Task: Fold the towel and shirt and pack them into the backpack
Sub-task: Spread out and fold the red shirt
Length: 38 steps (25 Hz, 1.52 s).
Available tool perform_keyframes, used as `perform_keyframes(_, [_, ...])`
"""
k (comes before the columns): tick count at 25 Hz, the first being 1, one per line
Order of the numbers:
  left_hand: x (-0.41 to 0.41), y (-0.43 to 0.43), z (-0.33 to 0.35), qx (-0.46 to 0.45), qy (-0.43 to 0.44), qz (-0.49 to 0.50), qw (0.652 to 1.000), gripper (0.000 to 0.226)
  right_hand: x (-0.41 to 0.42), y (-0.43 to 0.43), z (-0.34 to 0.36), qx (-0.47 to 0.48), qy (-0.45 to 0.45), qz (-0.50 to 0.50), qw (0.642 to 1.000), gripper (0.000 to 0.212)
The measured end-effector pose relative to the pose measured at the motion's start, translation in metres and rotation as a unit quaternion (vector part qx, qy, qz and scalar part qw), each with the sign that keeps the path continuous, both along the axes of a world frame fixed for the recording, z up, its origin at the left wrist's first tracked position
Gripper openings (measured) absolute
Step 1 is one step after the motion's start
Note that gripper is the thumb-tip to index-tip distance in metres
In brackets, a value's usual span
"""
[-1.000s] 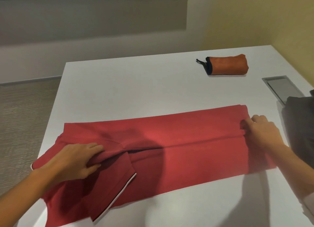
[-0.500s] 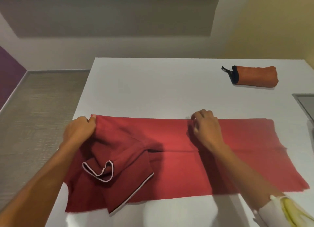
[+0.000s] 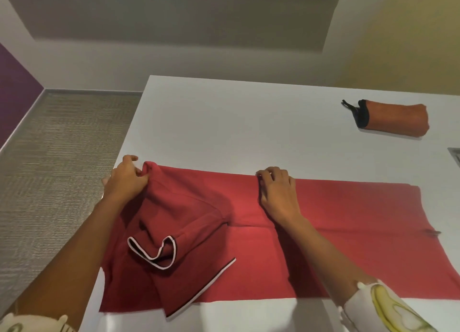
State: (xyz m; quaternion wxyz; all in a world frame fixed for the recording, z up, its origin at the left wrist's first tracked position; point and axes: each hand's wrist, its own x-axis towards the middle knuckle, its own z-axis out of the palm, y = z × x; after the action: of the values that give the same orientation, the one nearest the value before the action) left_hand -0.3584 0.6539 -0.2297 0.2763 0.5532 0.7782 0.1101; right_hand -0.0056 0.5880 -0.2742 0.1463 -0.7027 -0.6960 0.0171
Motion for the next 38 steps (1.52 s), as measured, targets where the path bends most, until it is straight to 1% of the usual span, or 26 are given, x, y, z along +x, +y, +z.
perform_keyframes(2, [0.003,-0.005,-0.009,0.042,0.073,-0.008,0.996,0.028,0.001,0.001,-0.005,0.012,0.004,-0.010,1.000,0.022])
perform_keyframes(3, [0.005,-0.006,-0.011,0.069,0.093,-0.014,0.993,0.019,0.001,0.001,-0.007,0.016,0.003,-0.012,1.000,0.020])
perform_keyframes(4, [0.005,-0.006,-0.012,0.094,0.094,-0.006,0.991,0.016,0.001,0.000,-0.009,0.022,-0.001,-0.013,1.000,0.019])
perform_keyframes(5, [0.003,-0.004,-0.017,0.111,0.072,0.019,0.991,0.015,0.002,-0.001,-0.010,0.029,-0.004,-0.014,0.999,0.018])
perform_keyframes(7, [0.002,0.001,-0.019,0.154,-0.030,0.080,0.984,0.013,0.002,-0.002,-0.011,0.040,-0.005,-0.023,0.999,0.017])
perform_keyframes(8, [0.004,0.001,-0.020,0.183,-0.079,0.094,0.975,0.011,0.003,-0.003,-0.011,0.044,0.000,-0.031,0.999,0.016])
perform_keyframes(9, [0.004,0.001,-0.021,0.212,-0.100,0.092,0.968,0.011,0.003,-0.004,-0.011,0.045,0.006,-0.038,0.998,0.016])
perform_keyframes(10, [0.003,-0.001,-0.022,0.236,-0.085,0.072,0.965,0.013,0.003,-0.005,-0.011,0.043,0.009,-0.042,0.998,0.017])
perform_keyframes(11, [0.000,-0.002,-0.025,0.250,-0.037,0.040,0.967,0.016,0.003,-0.005,-0.011,0.041,0.009,-0.044,0.998,0.017])
perform_keyframes(13, [-0.006,-0.002,-0.031,0.254,0.059,-0.038,0.965,0.029,0.003,-0.006,-0.011,0.037,0.002,-0.046,0.998,0.018])
perform_keyframes(15, [-0.009,0.004,-0.031,0.246,0.083,-0.111,0.959,0.045,0.003,-0.006,-0.012,0.036,-0.003,-0.044,0.998,0.019])
perform_keyframes(16, [-0.009,0.010,-0.030,0.244,0.081,-0.142,0.956,0.046,0.003,-0.005,-0.012,0.036,-0.005,-0.043,0.998,0.019])
perform_keyframes(18, [-0.011,0.022,-0.026,0.258,0.076,-0.170,0.948,0.033,0.003,-0.004,-0.012,0.038,-0.007,-0.040,0.998,0.019])
perform_keyframes(20, [-0.017,0.030,-0.023,0.258,0.066,-0.141,0.953,0.025,0.004,-0.005,-0.013,0.044,-0.005,-0.041,0.998,0.019])
perform_keyframes(22, [-0.023,0.031,-0.024,0.248,0.056,-0.095,0.963,0.024,0.004,-0.005,-0.013,0.052,-0.004,-0.041,0.998,0.019])
perform_keyframes(24, [-0.023,0.031,-0.028,0.234,0.063,-0.071,0.968,0.022,0.003,-0.005,-0.013,0.051,-0.004,-0.037,0.998,0.019])
perform_keyframes(27, [-0.013,0.031,-0.028,0.213,0.055,-0.062,0.973,0.025,0.003,-0.005,-0.013,0.041,-0.004,-0.039,0.998,0.021])
perform_keyframes(29, [-0.012,0.029,-0.023,0.207,0.058,-0.057,0.975,0.030,-0.005,-0.007,-0.002,0.040,0.007,-0.035,0.999,0.029])
perform_keyframes(30, [-0.013,0.027,-0.019,0.219,0.063,-0.055,0.972,0.032,-0.015,-0.009,0.007,0.042,0.025,-0.014,0.999,0.035])
perform_keyframes(31, [-0.015,0.025,-0.013,0.240,0.061,-0.059,0.967,0.034,-0.029,-0.012,0.019,0.034,0.058,0.031,0.997,0.040])
perform_keyframes(32, [-0.016,0.024,-0.008,0.264,0.050,-0.076,0.960,0.035,-0.046,-0.016,0.032,0.007,0.095,0.103,0.990,0.045])
perform_keyframes(33, [-0.016,0.021,-0.003,0.282,0.028,-0.105,0.953,0.035,-0.065,-0.022,0.044,-0.038,0.120,0.187,0.974,0.050])
perform_keyframes(34, [-0.015,0.018,0.001,0.292,-0.001,-0.138,0.947,0.034,-0.085,-0.031,0.051,-0.088,0.125,0.265,0.952,0.056])
perform_keyframes(36, [-0.009,0.008,0.010,0.263,-0.052,-0.186,0.945,0.033,-0.121,-0.050,0.057,-0.157,0.082,0.366,0.914,0.069])
perform_keyframes(38, [0.000,-0.005,0.014,0.215,-0.083,-0.236,0.944,0.034,-0.143,-0.061,0.052,-0.161,0.036,0.403,0.900,0.071])
